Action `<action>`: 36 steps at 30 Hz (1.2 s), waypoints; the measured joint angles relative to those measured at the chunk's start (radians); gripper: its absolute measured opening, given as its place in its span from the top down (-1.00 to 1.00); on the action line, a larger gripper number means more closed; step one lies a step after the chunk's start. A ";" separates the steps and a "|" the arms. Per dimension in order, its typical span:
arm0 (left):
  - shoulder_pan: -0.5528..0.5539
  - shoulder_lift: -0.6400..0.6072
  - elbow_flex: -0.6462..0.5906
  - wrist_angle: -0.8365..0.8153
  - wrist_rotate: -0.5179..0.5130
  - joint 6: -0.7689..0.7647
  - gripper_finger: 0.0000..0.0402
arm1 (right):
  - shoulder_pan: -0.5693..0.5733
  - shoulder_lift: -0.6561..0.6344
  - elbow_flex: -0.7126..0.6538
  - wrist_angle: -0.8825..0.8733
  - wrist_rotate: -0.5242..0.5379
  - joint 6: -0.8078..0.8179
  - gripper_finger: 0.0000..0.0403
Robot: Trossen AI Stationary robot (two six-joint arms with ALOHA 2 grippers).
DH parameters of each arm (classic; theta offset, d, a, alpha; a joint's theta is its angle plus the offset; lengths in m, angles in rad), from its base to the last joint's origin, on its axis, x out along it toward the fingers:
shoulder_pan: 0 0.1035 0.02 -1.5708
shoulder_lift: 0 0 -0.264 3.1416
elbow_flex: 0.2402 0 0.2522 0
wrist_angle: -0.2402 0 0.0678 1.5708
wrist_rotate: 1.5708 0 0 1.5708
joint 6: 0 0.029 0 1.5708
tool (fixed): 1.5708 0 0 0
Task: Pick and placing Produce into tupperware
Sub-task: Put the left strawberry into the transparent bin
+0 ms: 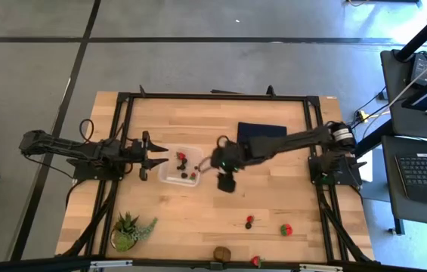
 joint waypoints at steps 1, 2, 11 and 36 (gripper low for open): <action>0.000 0.000 0.000 0.000 0.000 0.000 0.15 | 0.021 -0.010 0.000 -0.043 0.000 0.025 -0.23; 0.000 0.000 0.000 0.000 0.000 0.000 0.15 | 0.044 -0.016 0.000 -0.088 0.000 0.046 -0.23; 0.000 0.000 0.000 0.000 -0.011 -0.002 0.19 | 0.229 -0.021 0.000 -0.248 -0.003 0.207 -0.23; 0.000 0.000 0.000 -0.001 -0.034 -0.002 0.19 | 0.461 -0.019 -0.201 0.001 0.046 0.407 -0.23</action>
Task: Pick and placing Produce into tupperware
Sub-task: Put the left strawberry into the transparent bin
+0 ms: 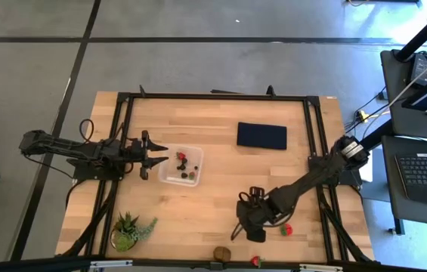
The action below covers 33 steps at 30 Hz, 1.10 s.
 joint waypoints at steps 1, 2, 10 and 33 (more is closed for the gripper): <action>0.000 0.000 0.000 -0.001 0.000 0.000 0.18 | 0.004 0.000 -0.006 0.015 -0.001 0.000 -0.23; 0.000 0.000 0.000 -0.004 0.000 0.000 0.17 | 0.009 0.000 -0.014 0.028 -0.006 0.004 -0.23; 0.000 0.000 0.000 -0.011 0.000 0.000 0.16 | 0.025 0.000 -0.020 0.033 -0.011 0.026 -0.23; 0.000 0.000 0.000 -0.051 0.000 0.000 0.18 | 0.023 0.083 -0.019 -0.066 0.062 0.072 -0.23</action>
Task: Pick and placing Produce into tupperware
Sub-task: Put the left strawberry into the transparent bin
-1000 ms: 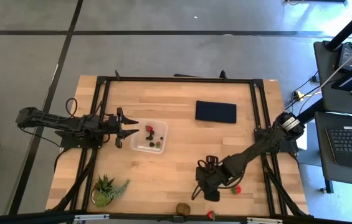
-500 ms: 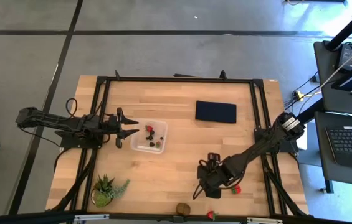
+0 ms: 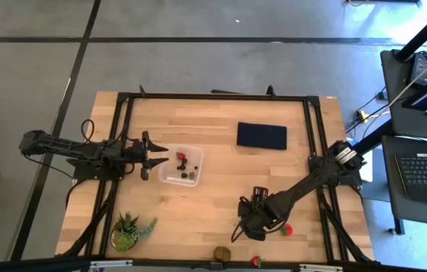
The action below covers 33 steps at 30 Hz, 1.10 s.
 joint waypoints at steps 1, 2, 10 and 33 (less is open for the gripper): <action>0.000 0.000 0.000 -0.001 0.000 0.000 0.19 | 0.000 0.003 0.000 0.000 -0.001 0.000 -0.23; 0.000 0.000 0.000 -0.001 0.000 0.000 0.19 | 0.000 0.006 0.000 0.002 -0.004 0.000 -0.23; 0.000 0.000 0.000 -0.002 0.000 0.000 0.17 | 0.000 0.008 0.000 0.003 -0.028 0.002 -0.23; 0.000 0.000 0.000 -0.007 0.000 0.000 0.15 | 0.003 0.068 0.001 0.048 -0.073 0.001 -0.23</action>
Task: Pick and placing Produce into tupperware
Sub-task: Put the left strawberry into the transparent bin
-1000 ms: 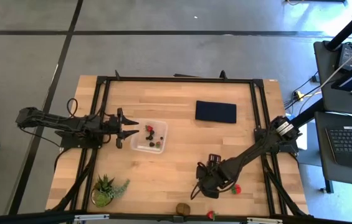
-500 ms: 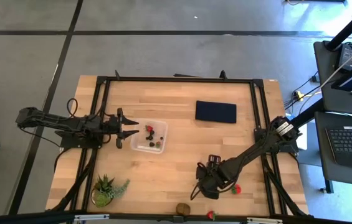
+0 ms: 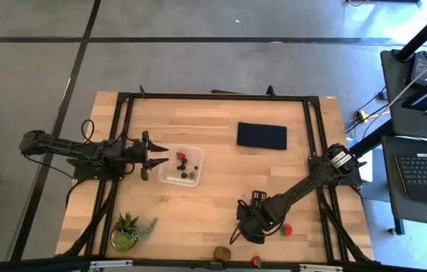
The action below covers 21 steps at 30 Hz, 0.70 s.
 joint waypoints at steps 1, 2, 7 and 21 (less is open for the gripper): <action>0.000 0.000 0.000 0.000 0.000 0.000 0.15 | 0.000 0.001 0.000 0.000 -0.003 0.000 -0.23; 0.000 0.000 0.000 -0.001 0.000 0.000 0.15 | 0.000 0.003 0.001 0.000 -0.005 0.000 -0.23; 0.000 0.000 0.000 -0.001 0.000 0.000 0.18 | 0.000 0.005 0.001 0.000 -0.006 -0.001 -0.13; 0.000 0.000 0.000 0.000 0.000 0.000 0.15 | 0.001 0.006 0.001 0.000 -0.008 -0.003 0.46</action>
